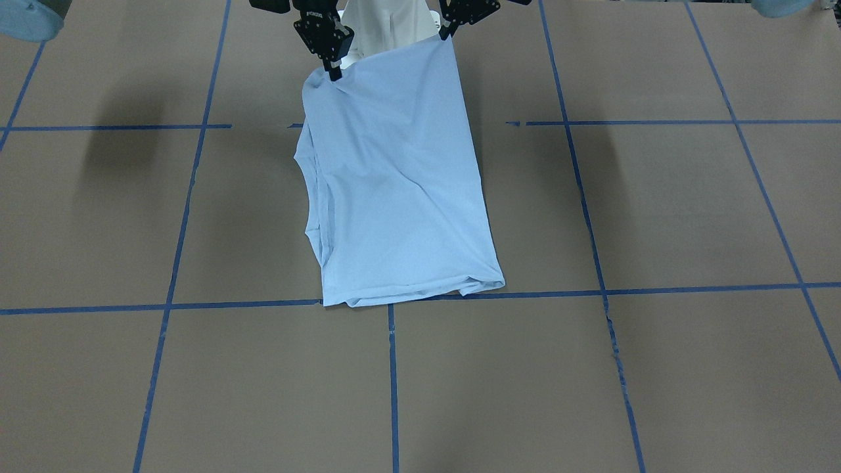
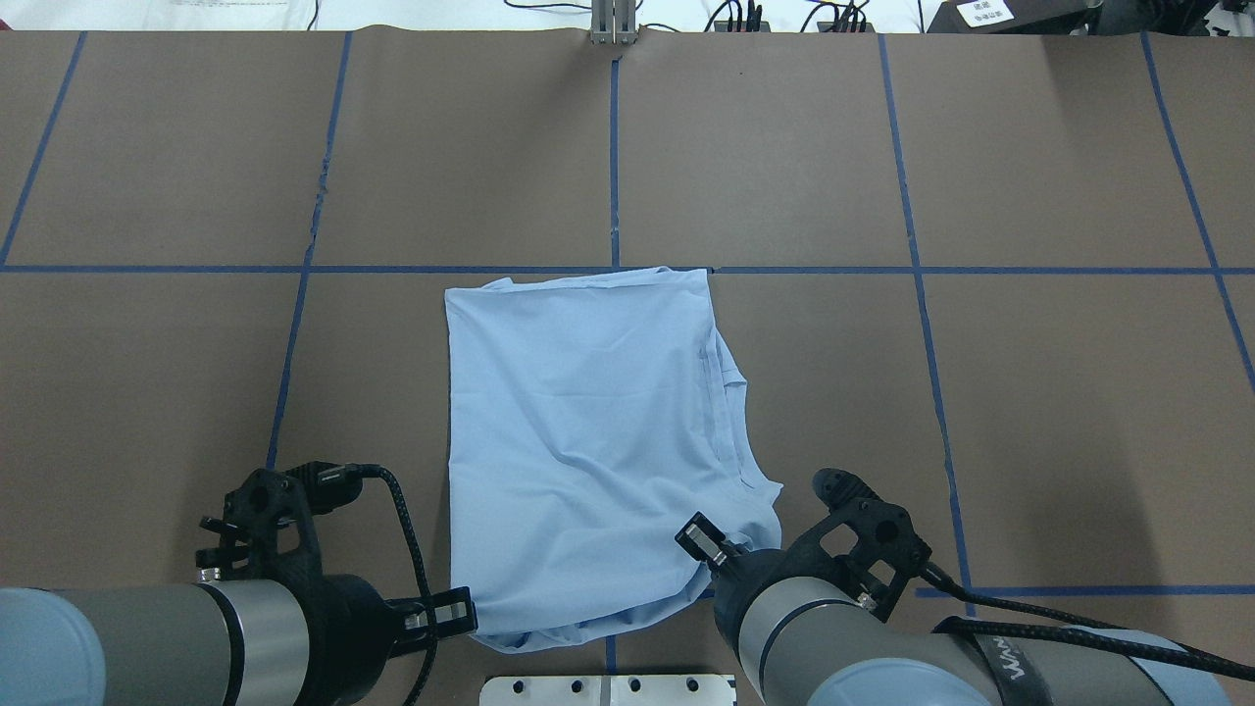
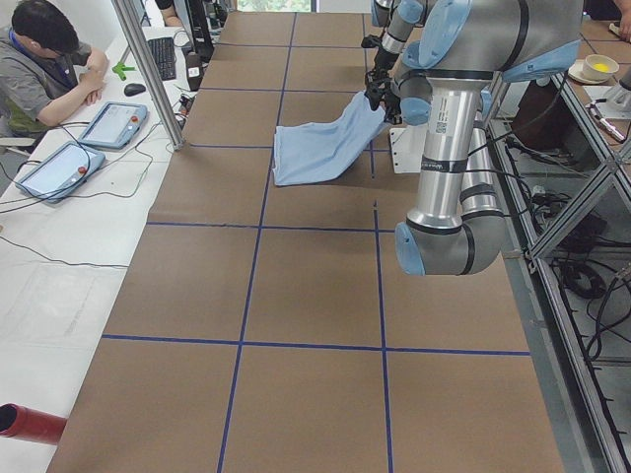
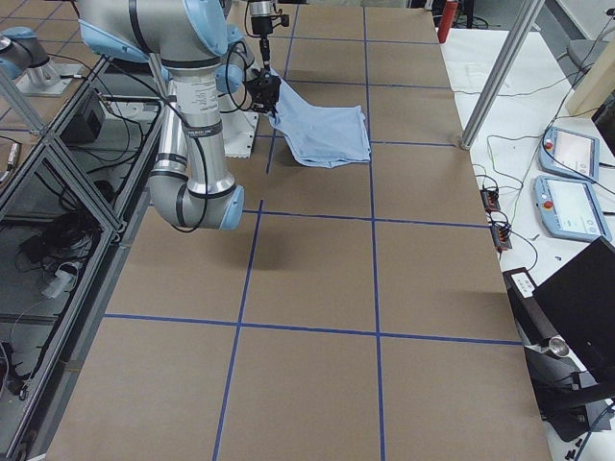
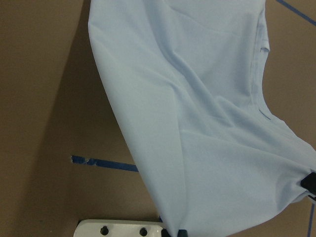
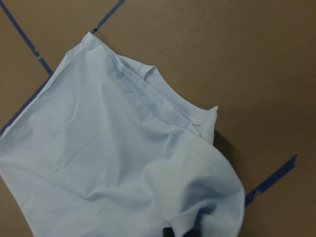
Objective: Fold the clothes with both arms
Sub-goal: 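Lift the near edge with both grippers and fold it toward the far edge, then lay the folded edge down onto the far edge with both grippers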
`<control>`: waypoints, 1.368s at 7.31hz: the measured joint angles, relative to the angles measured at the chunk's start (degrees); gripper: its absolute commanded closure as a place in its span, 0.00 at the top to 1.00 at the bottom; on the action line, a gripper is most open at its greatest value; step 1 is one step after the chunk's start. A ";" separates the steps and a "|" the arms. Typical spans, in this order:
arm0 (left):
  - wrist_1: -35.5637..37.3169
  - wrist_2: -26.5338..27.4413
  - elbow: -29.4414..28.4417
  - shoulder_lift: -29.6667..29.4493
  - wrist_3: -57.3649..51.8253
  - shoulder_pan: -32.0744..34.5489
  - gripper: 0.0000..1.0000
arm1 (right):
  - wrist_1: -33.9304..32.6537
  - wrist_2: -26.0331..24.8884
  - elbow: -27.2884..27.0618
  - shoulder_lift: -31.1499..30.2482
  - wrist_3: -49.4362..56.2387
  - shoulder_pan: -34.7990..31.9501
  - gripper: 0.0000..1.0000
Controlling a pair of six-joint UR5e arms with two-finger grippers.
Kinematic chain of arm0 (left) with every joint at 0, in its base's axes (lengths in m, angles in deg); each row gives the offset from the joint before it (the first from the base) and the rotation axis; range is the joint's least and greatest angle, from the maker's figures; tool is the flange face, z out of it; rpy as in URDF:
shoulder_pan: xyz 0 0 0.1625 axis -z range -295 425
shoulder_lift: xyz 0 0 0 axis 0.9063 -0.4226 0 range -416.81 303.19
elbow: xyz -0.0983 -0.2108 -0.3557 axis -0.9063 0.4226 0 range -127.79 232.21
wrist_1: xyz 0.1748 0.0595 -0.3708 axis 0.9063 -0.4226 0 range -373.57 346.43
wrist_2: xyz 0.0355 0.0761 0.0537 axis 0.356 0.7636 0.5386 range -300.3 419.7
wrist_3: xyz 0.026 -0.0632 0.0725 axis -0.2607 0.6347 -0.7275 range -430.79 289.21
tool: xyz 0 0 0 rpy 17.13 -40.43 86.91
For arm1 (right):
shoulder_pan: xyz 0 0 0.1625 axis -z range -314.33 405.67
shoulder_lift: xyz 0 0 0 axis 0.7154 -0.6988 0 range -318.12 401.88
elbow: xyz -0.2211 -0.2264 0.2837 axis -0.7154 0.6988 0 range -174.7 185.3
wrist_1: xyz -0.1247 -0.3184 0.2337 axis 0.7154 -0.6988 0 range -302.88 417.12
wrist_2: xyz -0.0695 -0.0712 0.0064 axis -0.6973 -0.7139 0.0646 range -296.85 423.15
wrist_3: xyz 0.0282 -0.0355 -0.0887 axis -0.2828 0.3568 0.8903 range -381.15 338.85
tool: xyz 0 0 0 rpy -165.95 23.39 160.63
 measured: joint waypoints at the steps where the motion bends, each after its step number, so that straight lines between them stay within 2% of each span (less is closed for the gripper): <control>1: 0.79 -0.19 -0.58 -1.09 -1.99 1.25 0.00 | -0.45 0.04 1.33 1.52 0.68 -1.00 0.00; 4: 1.07 -0.74 -9.44 -6.31 -10.30 10.88 0.00 | 1.67 0.57 11.20 8.08 5.50 -9.42 0.00; 7: -0.51 -0.73 -21.32 -10.19 -16.08 18.21 0.00 | 13.67 2.70 27.15 11.43 9.85 -16.61 0.00; 10: -12.24 -0.55 -38.17 -12.86 -18.21 21.95 0.00 | 22.65 3.94 41.87 15.20 11.85 -19.75 0.00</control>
